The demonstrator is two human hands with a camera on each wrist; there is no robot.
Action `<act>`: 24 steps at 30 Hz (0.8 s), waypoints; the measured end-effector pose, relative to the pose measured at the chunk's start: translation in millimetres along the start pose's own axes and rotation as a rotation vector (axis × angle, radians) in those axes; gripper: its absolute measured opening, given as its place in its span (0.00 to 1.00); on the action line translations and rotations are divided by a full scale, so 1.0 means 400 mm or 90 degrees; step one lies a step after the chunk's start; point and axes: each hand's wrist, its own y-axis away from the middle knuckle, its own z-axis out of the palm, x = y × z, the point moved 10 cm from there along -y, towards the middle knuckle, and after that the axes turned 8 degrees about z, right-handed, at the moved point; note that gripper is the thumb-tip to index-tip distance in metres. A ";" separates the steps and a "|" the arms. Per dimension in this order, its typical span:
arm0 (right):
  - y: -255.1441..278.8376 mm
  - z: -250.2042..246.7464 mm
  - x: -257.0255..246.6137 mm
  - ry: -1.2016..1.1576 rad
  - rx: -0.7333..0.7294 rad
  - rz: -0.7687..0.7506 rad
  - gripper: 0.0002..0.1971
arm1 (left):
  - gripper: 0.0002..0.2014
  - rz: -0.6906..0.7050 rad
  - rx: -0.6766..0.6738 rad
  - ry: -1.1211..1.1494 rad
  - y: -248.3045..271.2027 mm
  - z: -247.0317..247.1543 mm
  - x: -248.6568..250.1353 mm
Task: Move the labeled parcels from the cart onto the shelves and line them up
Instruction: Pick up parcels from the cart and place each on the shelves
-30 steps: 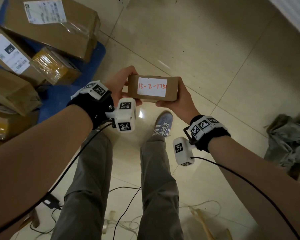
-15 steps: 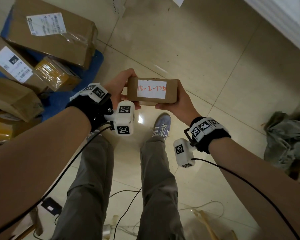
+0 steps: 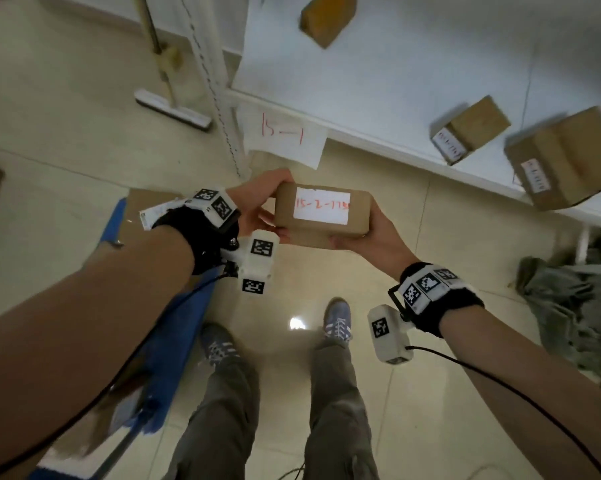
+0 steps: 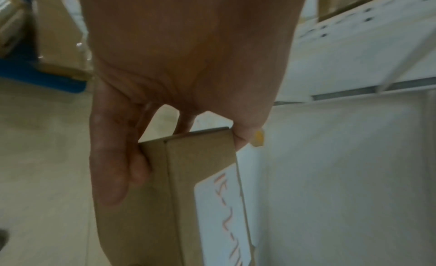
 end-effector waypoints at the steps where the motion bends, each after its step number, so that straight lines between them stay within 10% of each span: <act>1: 0.015 -0.011 -0.047 0.001 0.003 -0.013 0.36 | 0.16 0.016 -0.007 -0.020 0.027 -0.002 0.050; 24: 0.581 -0.367 -0.893 0.062 0.305 -0.319 0.41 | 0.12 0.244 -0.112 -0.224 0.735 0.138 0.839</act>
